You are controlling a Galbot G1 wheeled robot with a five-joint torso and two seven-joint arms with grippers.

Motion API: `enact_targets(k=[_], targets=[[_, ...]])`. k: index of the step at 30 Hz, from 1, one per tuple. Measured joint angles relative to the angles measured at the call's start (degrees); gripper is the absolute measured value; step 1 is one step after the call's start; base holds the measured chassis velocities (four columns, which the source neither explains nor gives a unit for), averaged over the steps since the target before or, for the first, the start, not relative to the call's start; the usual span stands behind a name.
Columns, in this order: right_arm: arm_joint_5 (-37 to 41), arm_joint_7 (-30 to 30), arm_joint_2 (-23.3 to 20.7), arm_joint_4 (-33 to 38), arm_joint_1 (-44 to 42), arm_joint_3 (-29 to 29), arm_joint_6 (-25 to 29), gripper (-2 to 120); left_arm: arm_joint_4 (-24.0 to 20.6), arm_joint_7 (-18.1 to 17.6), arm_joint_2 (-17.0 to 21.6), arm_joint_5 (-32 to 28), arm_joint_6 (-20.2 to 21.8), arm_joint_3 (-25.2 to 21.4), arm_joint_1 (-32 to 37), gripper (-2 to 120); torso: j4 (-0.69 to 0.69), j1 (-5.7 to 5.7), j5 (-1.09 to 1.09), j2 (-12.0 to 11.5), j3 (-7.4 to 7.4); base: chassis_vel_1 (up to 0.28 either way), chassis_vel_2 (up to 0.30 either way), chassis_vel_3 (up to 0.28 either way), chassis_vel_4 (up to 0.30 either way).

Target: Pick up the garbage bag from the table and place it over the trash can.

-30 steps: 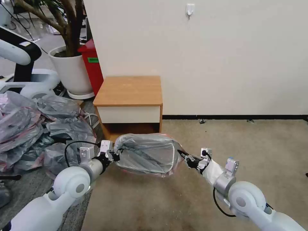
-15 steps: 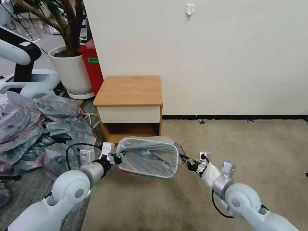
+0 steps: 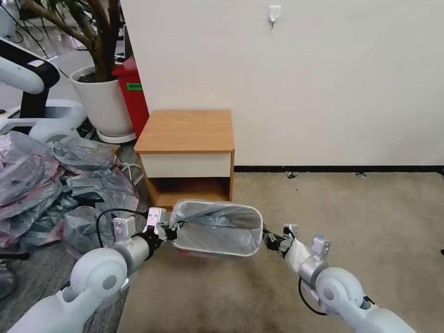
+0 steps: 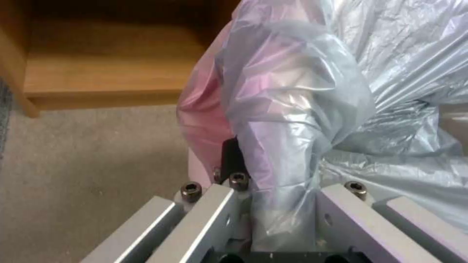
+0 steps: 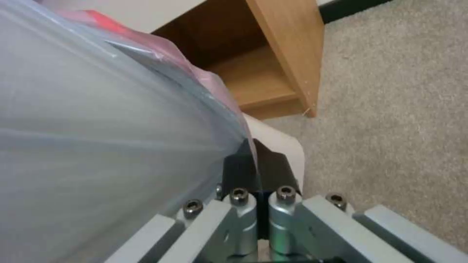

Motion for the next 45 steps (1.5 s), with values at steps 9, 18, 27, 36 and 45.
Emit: enact_targets(k=[9,18,27,36,45], targets=[[-1.7,0.5,2.2,-2.5,1.1,-1.7,1.4,0,-1.2,-0.3,0.1,-2.0,0.4,-0.4,0.3,3,0.0,0.0,0.0,0.0,0.0,0.0,0.0,0.0,0.0],[-4.4,1.2,3.1,-3.8,1.7,-2.8,2.8,0,-1.6,-0.3,0.2,-3.1,0.7,-1.0,0.7,4,0.0,0.0,0.01,0.0,0.0,0.0,0.0,0.0,0.0],[-9.7,-0.9,2.8,-5.6,1.7,-3.1,5.3,0,-1.6,-1.4,-0.3,-6.2,1.7,-1.2,0.5,4,0.0,0.0,0.01,0.0,0.0,0.0,0.0,0.0,0.0],[-12.6,0.2,2.9,-6.3,1.7,-3.6,7.5,6,-1.3,-1.4,-0.2,-5.6,1.8,-1.3,0.7,4,0.0,0.0,0.01,0.0,0.0,0.0,0.0,0.0,0.0],[-12.5,2.2,1.8,-3.6,0.7,-3.0,7.8,37,1.5,-1.4,-1.5,-2.0,1.5,-0.1,0.4,2,0.0,0.0,0.0,0.0,0.0,0.0,0.0,0.0,0.0]])
